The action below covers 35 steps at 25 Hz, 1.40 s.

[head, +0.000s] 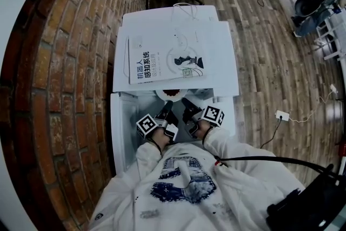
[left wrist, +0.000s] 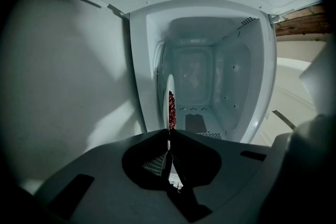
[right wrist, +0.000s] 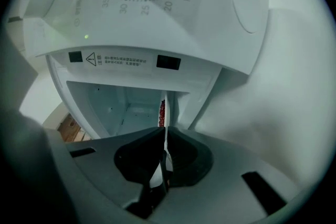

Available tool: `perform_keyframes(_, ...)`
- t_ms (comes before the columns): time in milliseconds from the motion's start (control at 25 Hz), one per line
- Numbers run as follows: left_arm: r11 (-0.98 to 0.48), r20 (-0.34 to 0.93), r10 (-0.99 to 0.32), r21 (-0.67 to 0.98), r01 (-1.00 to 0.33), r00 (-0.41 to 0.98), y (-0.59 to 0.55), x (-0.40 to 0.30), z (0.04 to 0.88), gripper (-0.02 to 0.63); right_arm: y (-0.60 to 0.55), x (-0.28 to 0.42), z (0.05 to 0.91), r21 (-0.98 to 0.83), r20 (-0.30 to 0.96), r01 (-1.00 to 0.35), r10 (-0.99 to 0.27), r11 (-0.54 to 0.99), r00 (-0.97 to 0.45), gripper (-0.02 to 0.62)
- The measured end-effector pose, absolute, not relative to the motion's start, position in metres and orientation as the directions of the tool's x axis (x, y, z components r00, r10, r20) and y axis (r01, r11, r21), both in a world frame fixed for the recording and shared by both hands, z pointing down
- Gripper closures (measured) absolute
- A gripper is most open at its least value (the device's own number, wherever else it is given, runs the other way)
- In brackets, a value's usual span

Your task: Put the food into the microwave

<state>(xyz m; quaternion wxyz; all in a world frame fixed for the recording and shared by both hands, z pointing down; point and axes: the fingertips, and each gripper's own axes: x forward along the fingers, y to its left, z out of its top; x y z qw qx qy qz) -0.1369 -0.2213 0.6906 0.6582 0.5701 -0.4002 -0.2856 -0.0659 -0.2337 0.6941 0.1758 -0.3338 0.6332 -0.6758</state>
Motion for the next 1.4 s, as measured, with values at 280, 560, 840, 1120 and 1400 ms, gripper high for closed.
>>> perform_keyframes(280,0.193,0.205,-0.830,0.978,-0.078,0.518,-0.226,-0.139,0.691,0.584,-0.242,-0.073,0.694,-0.975,0.223,-0.177,-0.664,-0.137,-0.714,0.568)
perform_keyframes(560,0.203,0.220,-0.829,0.975,-0.088,0.514,-0.233,-0.144,0.694,0.584,-0.248,-0.079,0.694,-0.976,0.219,-0.170,-0.671,-0.139,-0.708,0.568)
perform_keyframes(840,0.218,0.237,-0.829,0.971,-0.098,0.507,-0.242,-0.147,0.695,0.584,-0.256,-0.083,0.695,-0.975,0.224,-0.168,-0.683,-0.148,-0.696,0.569)
perform_keyframes(1120,0.213,0.235,-0.833,0.972,-0.101,0.501,-0.249,-0.152,0.696,0.584,-0.262,-0.088,0.696,-0.976,0.218,-0.161,-0.693,-0.146,-0.687,0.569)
perform_keyframes(1400,0.223,0.248,-0.830,0.969,-0.109,0.499,-0.255,-0.154,0.697,0.583,-0.268,-0.095,0.698,-0.976,0.218,-0.160,-0.701,-0.148,-0.679,0.569)
